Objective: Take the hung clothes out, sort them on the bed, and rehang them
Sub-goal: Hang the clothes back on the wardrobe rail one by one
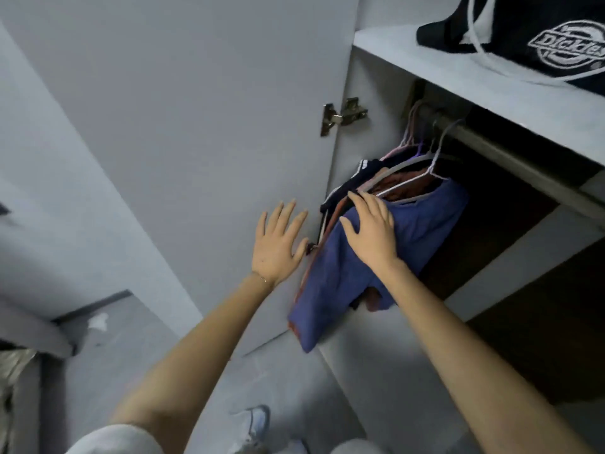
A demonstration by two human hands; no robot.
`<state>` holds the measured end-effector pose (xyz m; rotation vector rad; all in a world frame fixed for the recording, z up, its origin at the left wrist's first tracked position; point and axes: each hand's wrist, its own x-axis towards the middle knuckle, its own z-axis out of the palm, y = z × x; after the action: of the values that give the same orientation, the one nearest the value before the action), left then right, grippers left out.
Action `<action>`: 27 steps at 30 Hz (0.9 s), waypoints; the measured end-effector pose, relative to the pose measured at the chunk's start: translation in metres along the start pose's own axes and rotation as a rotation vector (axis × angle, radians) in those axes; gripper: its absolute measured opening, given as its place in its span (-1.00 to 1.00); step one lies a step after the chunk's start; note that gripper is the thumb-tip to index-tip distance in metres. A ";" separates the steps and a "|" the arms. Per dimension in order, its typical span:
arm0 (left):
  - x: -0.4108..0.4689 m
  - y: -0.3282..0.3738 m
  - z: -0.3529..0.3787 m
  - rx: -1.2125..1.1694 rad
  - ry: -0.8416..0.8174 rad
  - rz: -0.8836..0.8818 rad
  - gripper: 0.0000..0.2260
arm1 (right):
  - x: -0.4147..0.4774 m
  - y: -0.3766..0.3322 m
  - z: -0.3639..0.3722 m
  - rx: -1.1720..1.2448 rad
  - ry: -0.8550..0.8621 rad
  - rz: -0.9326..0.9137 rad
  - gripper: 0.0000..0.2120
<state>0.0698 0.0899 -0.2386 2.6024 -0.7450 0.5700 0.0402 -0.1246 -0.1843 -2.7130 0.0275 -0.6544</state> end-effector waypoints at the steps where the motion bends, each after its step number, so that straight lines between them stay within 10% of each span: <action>1: -0.014 -0.009 -0.008 0.020 0.019 -0.027 -0.52 | 0.000 -0.013 0.008 0.008 -0.033 -0.026 -0.49; 27: -0.480 -0.199 -0.269 0.456 0.173 -0.944 -0.48 | -0.193 -0.467 0.159 0.309 -0.644 -0.803 -0.42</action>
<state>-0.2654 0.5669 -0.2845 2.8225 0.7435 0.6742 -0.0906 0.3855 -0.2430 -2.4279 -1.2404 0.0755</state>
